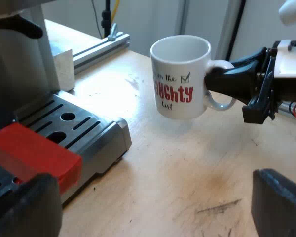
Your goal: Remove mug from coffee machine
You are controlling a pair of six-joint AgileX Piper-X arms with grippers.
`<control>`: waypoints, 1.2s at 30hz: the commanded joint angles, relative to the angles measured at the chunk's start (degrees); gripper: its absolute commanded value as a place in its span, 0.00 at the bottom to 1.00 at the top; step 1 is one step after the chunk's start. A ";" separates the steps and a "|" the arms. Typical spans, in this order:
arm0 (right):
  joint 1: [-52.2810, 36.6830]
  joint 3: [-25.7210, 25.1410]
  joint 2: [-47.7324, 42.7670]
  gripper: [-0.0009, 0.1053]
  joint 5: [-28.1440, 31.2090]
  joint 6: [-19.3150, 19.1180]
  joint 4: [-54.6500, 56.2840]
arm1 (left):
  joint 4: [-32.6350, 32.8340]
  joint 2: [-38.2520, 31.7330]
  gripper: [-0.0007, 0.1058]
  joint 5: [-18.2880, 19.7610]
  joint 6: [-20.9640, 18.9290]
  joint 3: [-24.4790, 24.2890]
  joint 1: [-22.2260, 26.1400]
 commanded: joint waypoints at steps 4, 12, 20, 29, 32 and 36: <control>-4.22 1.05 -0.41 0.01 -5.57 -2.39 -9.15 | -0.14 -0.03 0.75 -1.06 -0.69 -0.33 -0.30; -16.81 5.77 1.59 0.01 -18.04 -11.31 -24.07 | -0.14 -0.03 0.75 -1.06 -0.69 -0.33 -0.30; -25.69 7.07 6.67 0.01 -28.64 -16.93 -31.75 | -0.14 -0.03 0.75 -1.06 -0.69 -0.33 -0.30; -34.75 7.07 19.87 0.01 -38.22 -18.65 -46.96 | 0.00 -0.03 0.75 -1.06 -0.69 -0.33 -0.30; -34.86 7.07 25.01 0.01 -38.79 -19.93 -51.82 | 0.00 -0.03 0.75 -1.06 -0.69 -0.33 -0.30; -34.86 6.01 31.97 0.01 -38.84 -19.93 -58.06 | 0.00 -0.03 0.75 -1.06 -0.69 -0.33 -0.30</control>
